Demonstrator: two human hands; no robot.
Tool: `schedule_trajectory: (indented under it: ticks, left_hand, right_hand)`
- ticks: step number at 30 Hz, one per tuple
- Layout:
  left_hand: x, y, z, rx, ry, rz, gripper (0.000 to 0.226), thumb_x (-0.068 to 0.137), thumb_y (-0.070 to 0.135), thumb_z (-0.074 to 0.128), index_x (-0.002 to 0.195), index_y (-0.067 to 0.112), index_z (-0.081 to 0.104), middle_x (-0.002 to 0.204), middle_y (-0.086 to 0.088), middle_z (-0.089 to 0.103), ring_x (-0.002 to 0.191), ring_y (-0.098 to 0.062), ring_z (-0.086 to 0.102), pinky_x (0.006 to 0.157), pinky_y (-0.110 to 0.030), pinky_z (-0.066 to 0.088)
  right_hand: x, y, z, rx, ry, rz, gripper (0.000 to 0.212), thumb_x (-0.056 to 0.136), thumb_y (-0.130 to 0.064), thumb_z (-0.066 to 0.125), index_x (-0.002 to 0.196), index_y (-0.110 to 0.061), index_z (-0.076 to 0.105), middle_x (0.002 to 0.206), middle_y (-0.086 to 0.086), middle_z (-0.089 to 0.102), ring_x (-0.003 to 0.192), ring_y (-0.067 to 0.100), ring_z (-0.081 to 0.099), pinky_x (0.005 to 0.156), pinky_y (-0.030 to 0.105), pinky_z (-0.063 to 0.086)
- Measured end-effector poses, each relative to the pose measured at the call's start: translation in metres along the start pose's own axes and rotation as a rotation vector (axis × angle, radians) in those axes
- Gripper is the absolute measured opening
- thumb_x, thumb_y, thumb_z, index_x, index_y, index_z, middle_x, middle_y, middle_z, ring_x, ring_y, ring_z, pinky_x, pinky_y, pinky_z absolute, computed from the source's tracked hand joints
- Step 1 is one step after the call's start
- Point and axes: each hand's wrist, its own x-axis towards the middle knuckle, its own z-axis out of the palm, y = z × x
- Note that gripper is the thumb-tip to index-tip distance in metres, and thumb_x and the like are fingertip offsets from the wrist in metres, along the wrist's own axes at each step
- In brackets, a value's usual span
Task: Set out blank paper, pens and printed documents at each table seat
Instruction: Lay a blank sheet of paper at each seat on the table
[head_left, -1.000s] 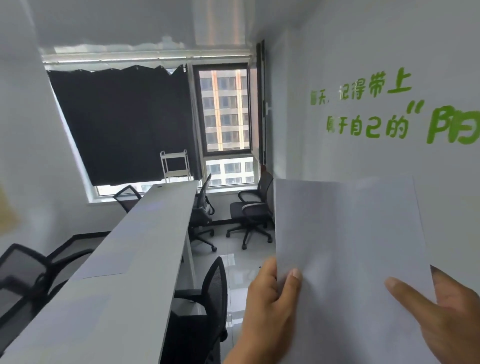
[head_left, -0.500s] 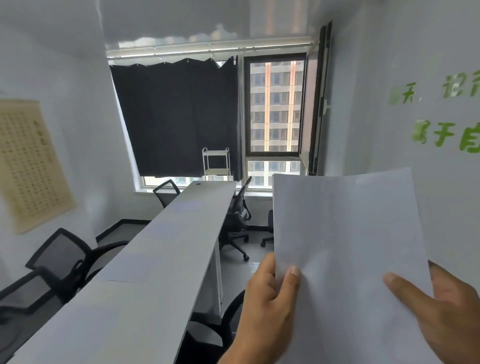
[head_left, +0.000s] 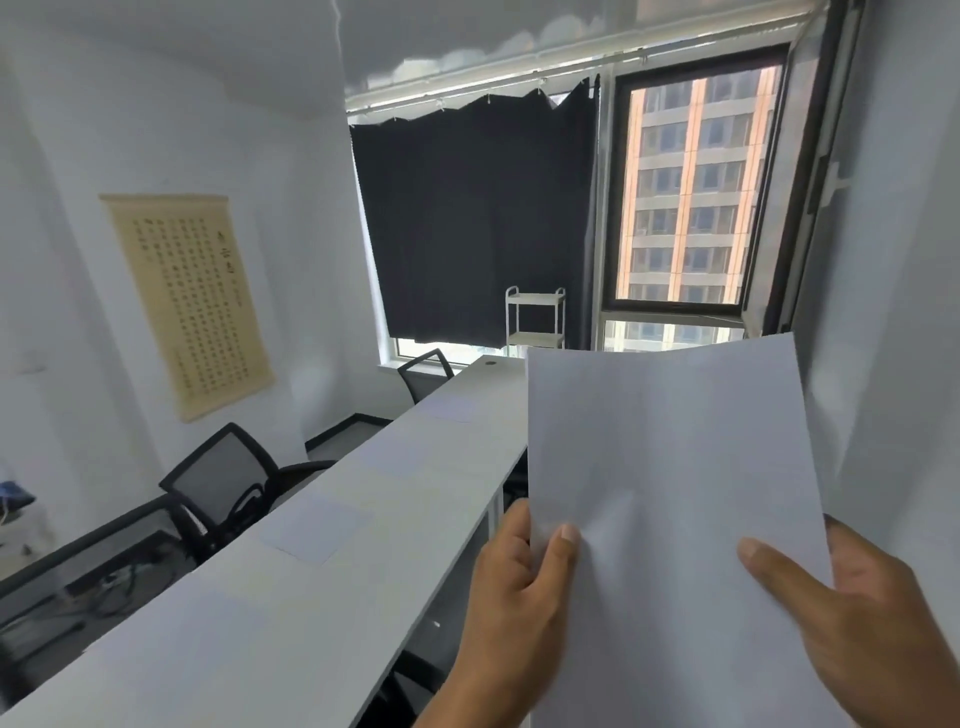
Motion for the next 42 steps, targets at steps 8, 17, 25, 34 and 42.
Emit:
schedule_trajectory:
  ticks: [8,17,25,34,42]
  left_hand:
    - [0.075,-0.02,0.065,0.019,0.128,-0.027,0.023,0.112,0.012,0.058,0.124,0.024,0.074,0.109,0.012,0.083,0.101,-0.009,0.079,0.08,-0.021,0.06]
    - [0.181,-0.081,0.064,0.093,0.271,-0.013,0.02,0.11,0.016,0.061,0.117,0.027,0.075,0.106,0.012,0.083,0.099,-0.012,0.078,0.083,-0.028,0.063]
    - [0.291,-0.143,0.033,0.002,0.39,-0.04,0.021,0.11,0.018,0.061,0.121,0.029,0.074,0.11,0.014,0.082,0.103,-0.009,0.077,0.085,-0.024,0.06]
    - [0.351,-0.192,-0.026,-0.014,0.56,-0.162,0.021,0.112,0.019,0.06,0.121,0.031,0.073,0.113,0.012,0.082,0.106,-0.012,0.078,0.094,-0.039,0.063]
    - [0.38,-0.227,-0.056,0.021,0.747,-0.238,0.019,0.11,0.016,0.06,0.118,0.026,0.074,0.109,0.009,0.084,0.103,-0.015,0.08,0.091,-0.038,0.063]
  right_hand:
    - [0.124,0.024,-0.008,0.025,-0.151,-0.025,0.021,0.094,-0.007,0.079,0.093,-0.028,0.077,0.086,-0.022,0.081,0.082,0.0,0.077,0.07,0.037,0.059]
    - [0.238,0.044,0.065,0.0,-0.321,0.009,0.017,0.097,-0.011,0.076,0.094,-0.027,0.077,0.082,-0.02,0.081,0.073,-0.001,0.075,0.077,0.036,0.054]
    - [0.338,0.043,0.169,-0.104,-0.423,0.023,0.02,0.097,-0.024,0.076,0.105,-0.042,0.079,0.094,-0.003,0.084,0.083,0.028,0.082,0.088,0.061,0.063]
    - [0.397,0.055,0.287,-0.17,-0.62,0.013,0.03,0.096,-0.023,0.078,0.103,-0.052,0.078,0.092,-0.009,0.084,0.078,0.018,0.082,0.087,0.052,0.062]
    - [0.441,0.086,0.372,-0.146,-0.877,0.014,0.017,0.101,-0.016,0.072,0.101,-0.03,0.082,0.095,-0.012,0.084,0.083,0.009,0.08,0.085,0.044,0.059]
